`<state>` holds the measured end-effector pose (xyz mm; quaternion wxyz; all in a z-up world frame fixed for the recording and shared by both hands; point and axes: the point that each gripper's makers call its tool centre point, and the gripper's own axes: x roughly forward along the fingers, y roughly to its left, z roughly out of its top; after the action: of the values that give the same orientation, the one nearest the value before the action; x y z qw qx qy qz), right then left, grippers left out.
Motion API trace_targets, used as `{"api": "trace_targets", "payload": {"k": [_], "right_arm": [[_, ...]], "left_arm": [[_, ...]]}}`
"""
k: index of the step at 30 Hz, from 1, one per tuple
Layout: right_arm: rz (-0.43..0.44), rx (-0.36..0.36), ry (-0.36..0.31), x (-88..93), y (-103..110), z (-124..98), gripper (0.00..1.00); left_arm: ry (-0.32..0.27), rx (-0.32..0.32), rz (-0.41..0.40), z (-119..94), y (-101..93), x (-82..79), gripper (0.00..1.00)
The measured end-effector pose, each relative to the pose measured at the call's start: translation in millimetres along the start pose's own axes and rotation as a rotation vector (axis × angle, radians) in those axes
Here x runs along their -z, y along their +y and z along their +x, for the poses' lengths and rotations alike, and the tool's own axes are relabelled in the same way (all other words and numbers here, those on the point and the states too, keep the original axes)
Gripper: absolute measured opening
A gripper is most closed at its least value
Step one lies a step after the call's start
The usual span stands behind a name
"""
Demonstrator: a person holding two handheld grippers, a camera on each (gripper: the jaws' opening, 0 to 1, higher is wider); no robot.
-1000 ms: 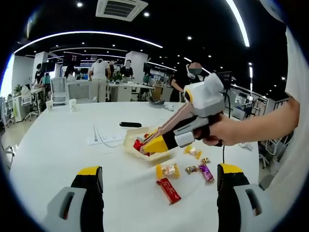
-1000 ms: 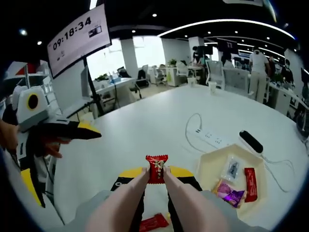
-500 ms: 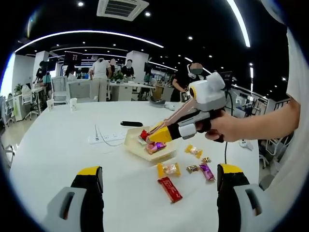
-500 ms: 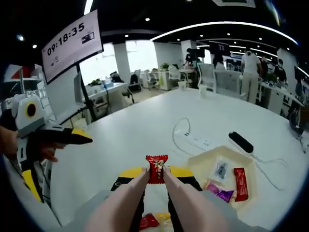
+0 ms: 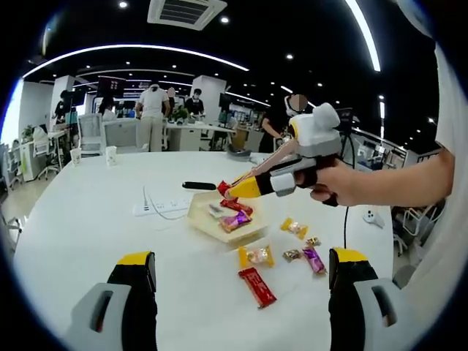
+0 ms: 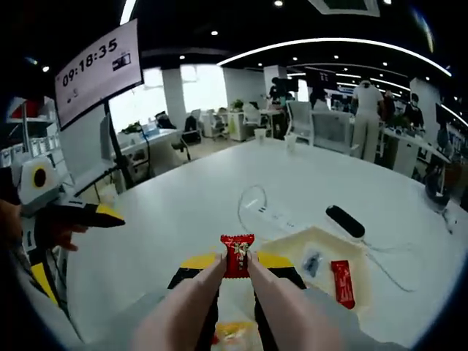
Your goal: Place the target food into the container with the food tongs after gripping and lifting it, then release it inside without dropping or visibly crushing the food.
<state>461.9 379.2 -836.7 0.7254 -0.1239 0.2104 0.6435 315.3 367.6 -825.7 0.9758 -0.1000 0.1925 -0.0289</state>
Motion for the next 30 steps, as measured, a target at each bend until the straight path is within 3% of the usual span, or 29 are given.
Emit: {"api": "trace_targets", "payload": {"k": [8, 22, 26, 30], "right_arm": [[0.018, 0.041, -0.015, -0.6, -17.2, 0.4, 0.17], [0.030, 0.111, -0.032, -9.7, -26.5, -0.7, 0.17], [0.019, 0.134, -0.065, -16.3, -28.2, 1.8, 0.17], [0.034, 0.143, -0.068, -17.5, -29.4, 7.4, 0.17]], "left_arm": [[0.015, -0.020, -0.007, -7.8, 5.5, 5.1, 0.99], [0.014, -0.018, -0.010, -5.7, 5.5, 3.1, 0.99], [0.038, -0.022, 0.031, -6.3, 7.7, 6.9, 0.99], [0.024, -0.031, 0.009, -7.8, 11.5, 4.8, 0.99]]}}
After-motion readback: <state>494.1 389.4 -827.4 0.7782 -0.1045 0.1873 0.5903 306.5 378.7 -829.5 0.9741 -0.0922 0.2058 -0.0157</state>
